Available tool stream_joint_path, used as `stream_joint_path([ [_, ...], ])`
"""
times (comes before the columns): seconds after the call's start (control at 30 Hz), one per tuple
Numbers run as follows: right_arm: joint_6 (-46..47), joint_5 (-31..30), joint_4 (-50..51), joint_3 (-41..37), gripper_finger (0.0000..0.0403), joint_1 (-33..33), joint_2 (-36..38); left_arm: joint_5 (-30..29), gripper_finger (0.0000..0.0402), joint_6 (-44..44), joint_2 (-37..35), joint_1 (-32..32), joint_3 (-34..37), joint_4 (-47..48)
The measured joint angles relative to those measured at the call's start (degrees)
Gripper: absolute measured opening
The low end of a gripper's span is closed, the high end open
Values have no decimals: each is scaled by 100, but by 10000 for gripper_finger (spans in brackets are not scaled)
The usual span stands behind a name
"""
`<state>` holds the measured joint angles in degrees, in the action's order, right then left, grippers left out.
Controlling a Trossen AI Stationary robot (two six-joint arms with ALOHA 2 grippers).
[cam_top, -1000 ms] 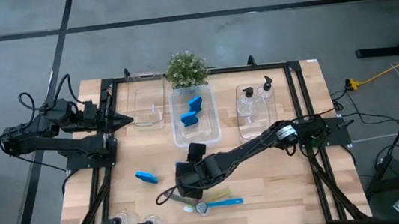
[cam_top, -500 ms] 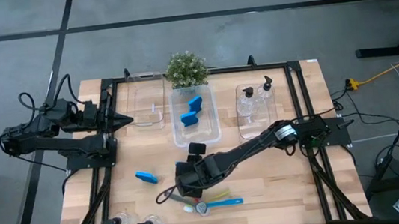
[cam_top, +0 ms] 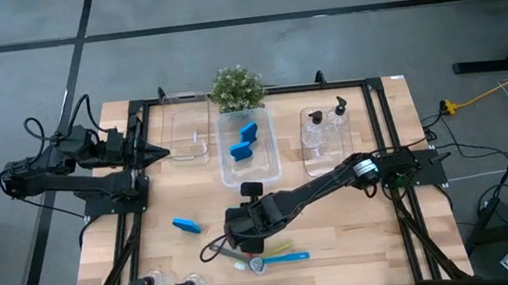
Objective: Pick & Place Kitchen Sink Supplies
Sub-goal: Put the blue sponge into the middle transparent bin
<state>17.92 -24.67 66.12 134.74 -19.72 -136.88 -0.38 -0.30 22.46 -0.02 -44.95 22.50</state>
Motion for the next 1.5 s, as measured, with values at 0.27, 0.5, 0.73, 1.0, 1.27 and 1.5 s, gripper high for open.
stream_joint_path([
  [0.27,-186,615,171,-28,11,-42,549,0,6,0,0,1,0,1],
  [0.5,-334,953,323,-30,12,-40,988,0,6,1,2,-1,0,2],
  [0.73,-359,978,468,-33,12,-40,1363,0,6,0,2,1,-1,0],
  [1.0,-453,905,440,-35,12,-40,1854,0,6,0,1,0,0,2],
  [1.27,-667,354,380,-35,13,-25,2276,0,6,2,2,-1,0,2],
  [1.5,-796,94,353,-35,13,63,2599,0,6,0,2,-1,0,2],
])
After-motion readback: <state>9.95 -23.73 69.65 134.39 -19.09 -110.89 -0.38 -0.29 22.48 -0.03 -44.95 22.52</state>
